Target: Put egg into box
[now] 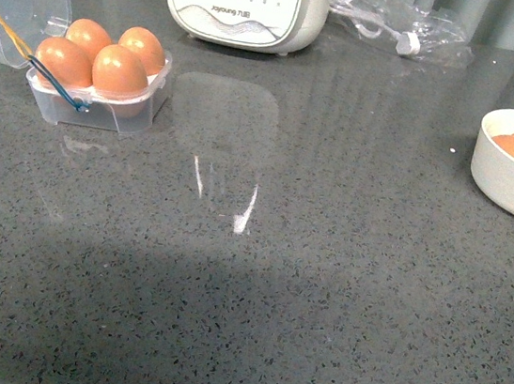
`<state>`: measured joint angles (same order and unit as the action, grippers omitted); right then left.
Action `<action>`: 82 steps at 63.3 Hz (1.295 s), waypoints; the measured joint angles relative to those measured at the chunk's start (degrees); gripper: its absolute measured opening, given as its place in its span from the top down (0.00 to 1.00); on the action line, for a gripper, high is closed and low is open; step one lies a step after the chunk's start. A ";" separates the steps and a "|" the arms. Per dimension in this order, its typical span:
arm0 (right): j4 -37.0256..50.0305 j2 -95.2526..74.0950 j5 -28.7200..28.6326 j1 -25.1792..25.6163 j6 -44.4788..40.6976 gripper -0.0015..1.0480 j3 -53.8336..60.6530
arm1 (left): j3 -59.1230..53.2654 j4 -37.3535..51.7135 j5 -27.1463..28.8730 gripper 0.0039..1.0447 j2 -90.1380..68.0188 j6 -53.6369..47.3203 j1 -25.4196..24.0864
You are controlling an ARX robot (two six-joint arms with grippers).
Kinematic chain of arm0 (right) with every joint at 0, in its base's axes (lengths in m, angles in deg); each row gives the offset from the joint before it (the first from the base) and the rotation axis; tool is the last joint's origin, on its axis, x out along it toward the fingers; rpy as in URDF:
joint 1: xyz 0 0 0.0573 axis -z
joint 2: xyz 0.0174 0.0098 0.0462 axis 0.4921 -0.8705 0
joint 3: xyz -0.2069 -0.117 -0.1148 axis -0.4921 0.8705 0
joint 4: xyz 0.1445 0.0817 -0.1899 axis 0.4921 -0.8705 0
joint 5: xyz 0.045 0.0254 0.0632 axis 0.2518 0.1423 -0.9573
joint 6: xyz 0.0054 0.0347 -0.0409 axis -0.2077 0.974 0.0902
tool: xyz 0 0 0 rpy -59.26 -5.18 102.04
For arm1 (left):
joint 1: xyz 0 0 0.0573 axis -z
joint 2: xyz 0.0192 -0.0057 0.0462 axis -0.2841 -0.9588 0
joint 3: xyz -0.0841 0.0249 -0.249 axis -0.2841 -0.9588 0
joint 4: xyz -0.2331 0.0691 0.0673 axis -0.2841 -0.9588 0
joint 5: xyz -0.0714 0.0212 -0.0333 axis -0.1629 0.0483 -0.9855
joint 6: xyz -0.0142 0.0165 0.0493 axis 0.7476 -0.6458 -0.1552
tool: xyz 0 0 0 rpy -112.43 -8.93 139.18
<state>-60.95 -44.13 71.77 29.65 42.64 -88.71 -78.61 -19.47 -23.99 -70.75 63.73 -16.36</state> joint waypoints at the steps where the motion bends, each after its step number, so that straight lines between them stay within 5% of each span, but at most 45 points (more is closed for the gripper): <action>1: -0.44 0.44 0.00 0.00 0.00 0.97 0.00 | 0.00 0.00 0.00 0.06 0.00 0.00 0.00; 32: -8.46 8.52 0.02 0.00 0.00 0.97 0.00 | 0.00 0.00 0.02 0.06 0.00 0.00 0.00; 40: -18.03 16.48 0.00 0.00 0.00 0.97 -0.02 | 0.00 0.00 0.02 0.06 0.00 0.00 0.00; 59: -18.43 18.10 0.00 0.00 -0.04 0.96 -0.02 | 0.00 0.00 0.00 0.06 0.00 0.00 0.00; 68: -18.43 18.10 0.00 0.00 -0.02 0.75 -0.02 | 0.00 0.00 0.00 0.06 0.00 0.00 0.00; 82: -18.43 18.10 0.00 0.00 0.00 0.25 -0.02 | 0.00 0.00 0.00 0.06 0.00 0.00 0.00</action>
<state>-79.37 -26.03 71.77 29.65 42.64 -88.74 -78.61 -19.47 -23.99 -70.75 63.73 -16.36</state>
